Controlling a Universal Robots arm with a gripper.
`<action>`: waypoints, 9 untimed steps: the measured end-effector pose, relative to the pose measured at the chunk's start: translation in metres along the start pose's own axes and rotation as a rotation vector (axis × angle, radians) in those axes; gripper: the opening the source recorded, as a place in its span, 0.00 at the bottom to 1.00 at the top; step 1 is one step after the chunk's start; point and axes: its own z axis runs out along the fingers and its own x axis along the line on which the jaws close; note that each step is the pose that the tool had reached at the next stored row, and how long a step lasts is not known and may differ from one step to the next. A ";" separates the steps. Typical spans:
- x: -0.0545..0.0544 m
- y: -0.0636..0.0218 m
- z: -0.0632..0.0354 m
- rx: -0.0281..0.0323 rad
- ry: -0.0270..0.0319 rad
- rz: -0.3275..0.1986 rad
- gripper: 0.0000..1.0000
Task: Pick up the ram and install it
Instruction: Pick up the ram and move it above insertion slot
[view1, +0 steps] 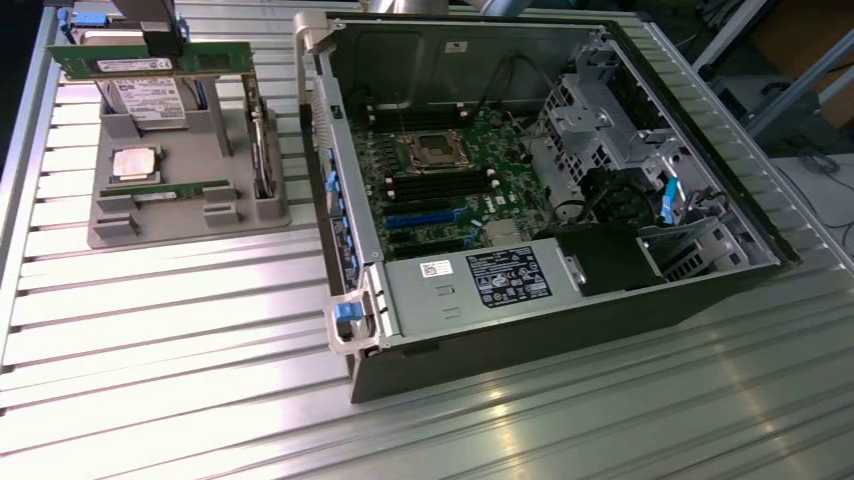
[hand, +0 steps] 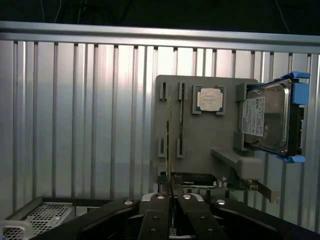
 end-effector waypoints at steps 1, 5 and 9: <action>0.000 -0.0035 -0.0002 -0.0001 0.0000 0.000 0.12; 0.001 -0.0157 -0.0007 -0.0001 0.0000 0.000 0.12; 0.001 -0.0261 -0.0011 0.0000 0.0000 0.000 0.12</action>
